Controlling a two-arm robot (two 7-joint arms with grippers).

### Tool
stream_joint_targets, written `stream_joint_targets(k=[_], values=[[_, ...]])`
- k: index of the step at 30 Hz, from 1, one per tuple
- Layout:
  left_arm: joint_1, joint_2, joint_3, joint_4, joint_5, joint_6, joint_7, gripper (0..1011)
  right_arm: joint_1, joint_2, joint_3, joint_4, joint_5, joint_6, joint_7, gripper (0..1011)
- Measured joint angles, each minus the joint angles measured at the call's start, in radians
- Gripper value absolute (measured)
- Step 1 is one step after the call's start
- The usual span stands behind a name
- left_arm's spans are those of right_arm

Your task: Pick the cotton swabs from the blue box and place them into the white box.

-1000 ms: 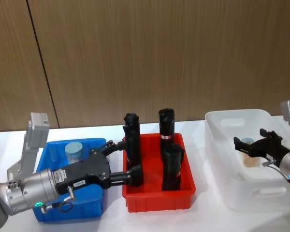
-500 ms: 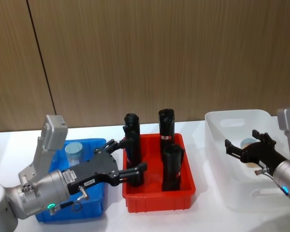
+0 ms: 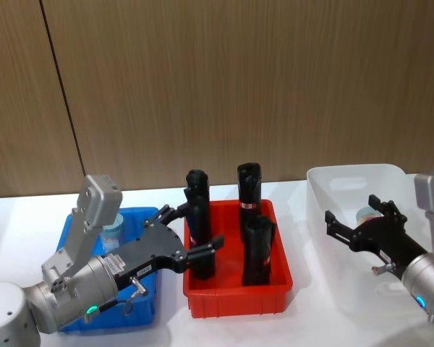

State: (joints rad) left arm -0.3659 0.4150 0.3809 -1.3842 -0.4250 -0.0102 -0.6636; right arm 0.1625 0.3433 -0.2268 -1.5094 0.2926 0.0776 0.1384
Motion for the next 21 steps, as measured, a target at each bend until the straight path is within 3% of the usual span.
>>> stream_joint_targets(k=[21], values=[[0.055, -0.014, 0.032, -0.104, 0.097, 0.011, 0.280, 1004, -0.166, -0.006, 0.001, -0.242, -0.005, -0.042, -0.068, 1001]])
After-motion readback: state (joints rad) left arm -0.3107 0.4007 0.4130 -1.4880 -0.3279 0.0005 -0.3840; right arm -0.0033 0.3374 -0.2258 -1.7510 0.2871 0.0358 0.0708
